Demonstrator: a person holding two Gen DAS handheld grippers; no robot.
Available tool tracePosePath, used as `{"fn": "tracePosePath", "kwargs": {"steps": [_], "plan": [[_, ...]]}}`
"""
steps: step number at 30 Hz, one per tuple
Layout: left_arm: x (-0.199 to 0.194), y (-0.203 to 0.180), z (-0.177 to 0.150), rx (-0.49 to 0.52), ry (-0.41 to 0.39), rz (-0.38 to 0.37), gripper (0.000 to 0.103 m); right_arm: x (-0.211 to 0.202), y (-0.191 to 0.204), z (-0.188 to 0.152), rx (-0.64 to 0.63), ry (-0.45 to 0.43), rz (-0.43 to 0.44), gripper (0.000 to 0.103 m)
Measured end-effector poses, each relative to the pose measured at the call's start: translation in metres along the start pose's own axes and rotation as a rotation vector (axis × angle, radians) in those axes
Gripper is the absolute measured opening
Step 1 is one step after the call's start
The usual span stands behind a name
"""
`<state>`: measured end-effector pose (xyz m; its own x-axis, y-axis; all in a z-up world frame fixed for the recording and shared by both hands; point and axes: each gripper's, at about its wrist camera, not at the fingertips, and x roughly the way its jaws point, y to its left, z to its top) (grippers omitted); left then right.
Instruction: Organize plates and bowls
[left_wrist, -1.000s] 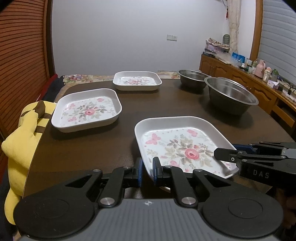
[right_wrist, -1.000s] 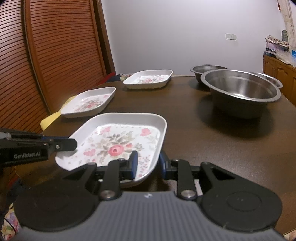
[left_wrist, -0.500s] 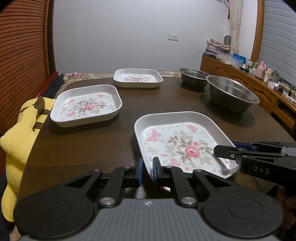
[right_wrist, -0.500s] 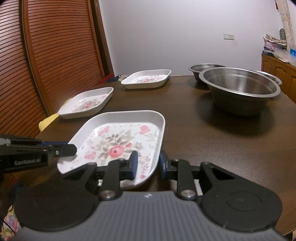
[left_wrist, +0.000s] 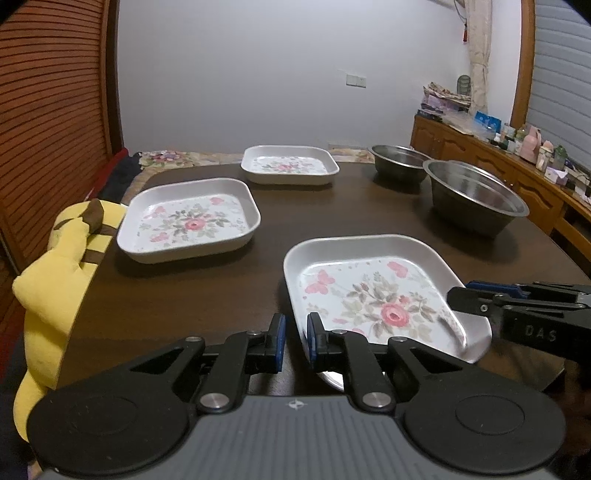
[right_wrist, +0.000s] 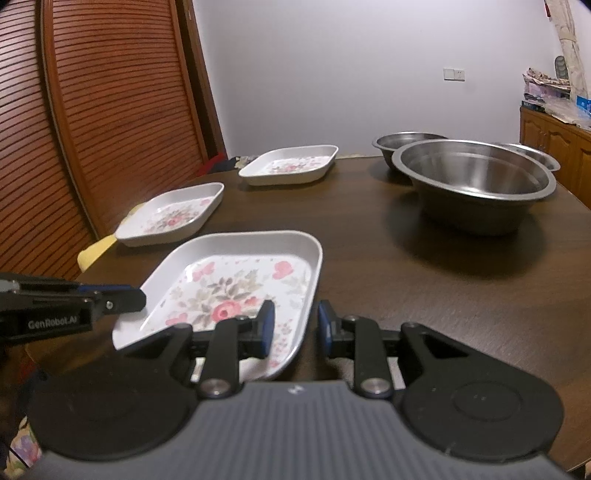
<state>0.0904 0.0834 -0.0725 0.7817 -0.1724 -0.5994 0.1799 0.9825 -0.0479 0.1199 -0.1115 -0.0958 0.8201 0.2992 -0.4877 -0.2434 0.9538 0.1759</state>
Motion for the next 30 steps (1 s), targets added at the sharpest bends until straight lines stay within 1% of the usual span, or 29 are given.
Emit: {"fn": "tracePosePath", "kwargs": {"steps": [9,16,19,22,24,28,30], "plan": [[-0.013,0.005,0.008,-0.003,-0.025,0.024,0.015,-0.016,0.001,0.012,-0.004,-0.046,0.012,0.027],[-0.025,0.007,0.015,0.002,-0.050,0.039,0.015,-0.027,0.012,0.016,-0.024,-0.067,0.050,0.027],[-0.028,0.008,0.016,0.002,-0.058,0.041,0.020,-0.031,0.015,0.019,-0.032,-0.075,0.066,0.027],[-0.028,0.010,0.017,0.000,-0.062,0.047,0.027,-0.033,0.018,0.021,-0.042,-0.080,0.078,0.028],[-0.028,0.012,0.018,-0.003,-0.066,0.046,0.036,-0.033,0.020,0.023,-0.048,-0.082,0.082,0.029],[-0.025,0.018,0.022,-0.002,-0.074,0.047,0.046,-0.029,0.023,0.030,-0.062,-0.083,0.101,0.033],[-0.022,0.024,0.026,-0.003,-0.081,0.055,0.053,-0.025,0.026,0.036,-0.078,-0.082,0.112,0.034]]}}
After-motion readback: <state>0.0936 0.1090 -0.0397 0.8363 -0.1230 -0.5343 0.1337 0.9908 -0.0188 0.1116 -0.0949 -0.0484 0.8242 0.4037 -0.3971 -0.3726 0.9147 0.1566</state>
